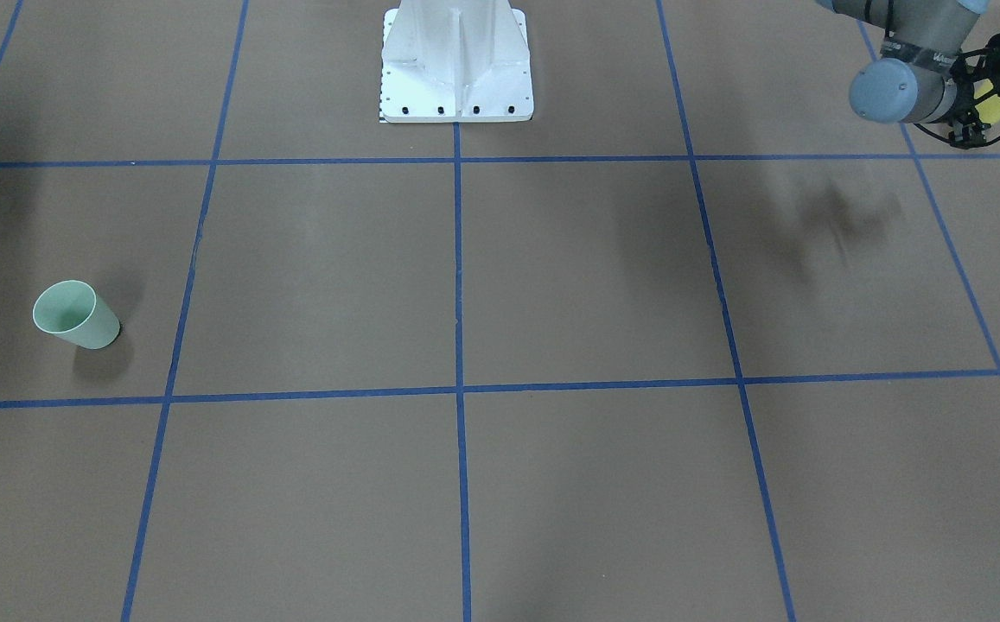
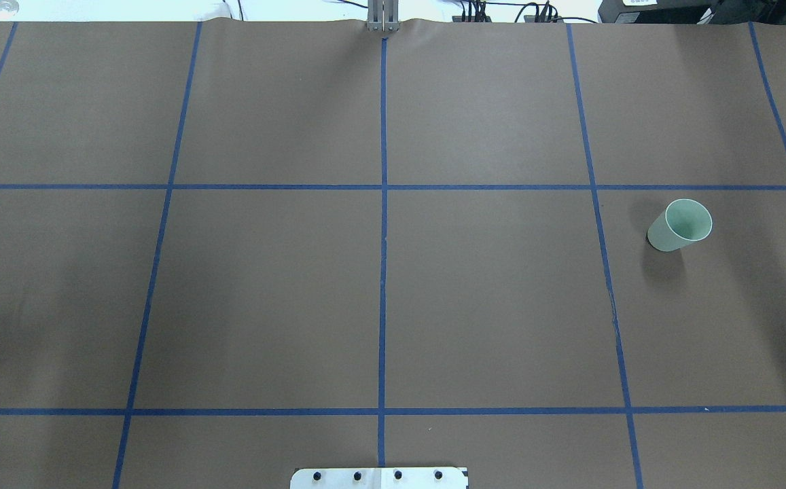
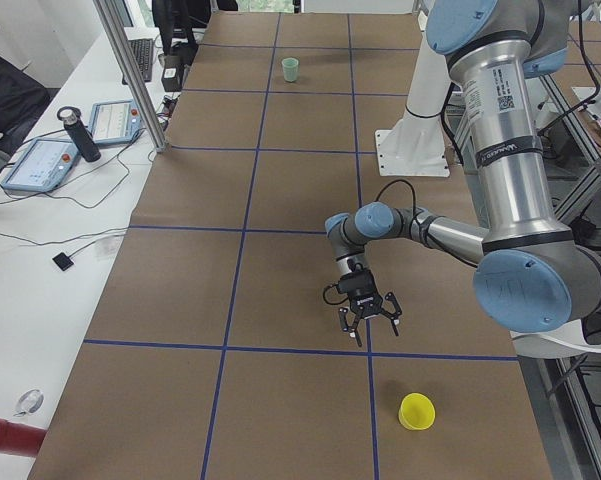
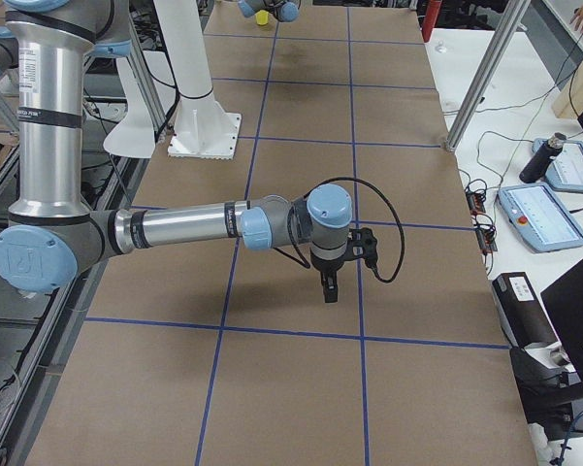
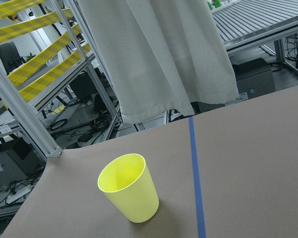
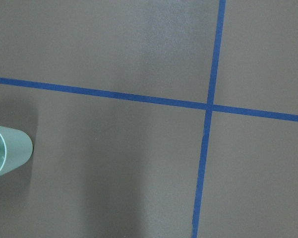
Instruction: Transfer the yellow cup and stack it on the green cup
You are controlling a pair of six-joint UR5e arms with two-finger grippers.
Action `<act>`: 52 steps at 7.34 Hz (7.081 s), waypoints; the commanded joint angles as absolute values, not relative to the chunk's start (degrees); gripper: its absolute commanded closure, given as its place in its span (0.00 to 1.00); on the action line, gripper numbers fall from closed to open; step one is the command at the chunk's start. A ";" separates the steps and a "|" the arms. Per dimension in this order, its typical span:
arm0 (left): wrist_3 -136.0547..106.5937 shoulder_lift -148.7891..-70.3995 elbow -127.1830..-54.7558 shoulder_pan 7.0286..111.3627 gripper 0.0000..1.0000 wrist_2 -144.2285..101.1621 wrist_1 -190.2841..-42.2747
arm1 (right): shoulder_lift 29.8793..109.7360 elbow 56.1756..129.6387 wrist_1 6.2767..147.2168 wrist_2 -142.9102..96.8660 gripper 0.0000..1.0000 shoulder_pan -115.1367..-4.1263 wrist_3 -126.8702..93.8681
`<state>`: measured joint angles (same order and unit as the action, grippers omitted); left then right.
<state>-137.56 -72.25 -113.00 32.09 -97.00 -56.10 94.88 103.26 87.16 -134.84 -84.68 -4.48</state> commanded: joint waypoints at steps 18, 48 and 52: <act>-146.16 -77.17 -85.52 31.73 0.00 -103.88 -61.43 | 93.96 102.83 87.36 -134.91 0.00 -84.20 -4.48; -103.66 -78.21 -99.85 50.71 0.70 -67.79 -87.65 | 95.10 106.61 87.19 -135.00 0.00 -84.29 -4.39; -76.87 -82.94 -99.15 50.62 0.70 -67.67 -117.55 | 95.54 107.05 87.45 -134.82 0.00 -86.13 -5.61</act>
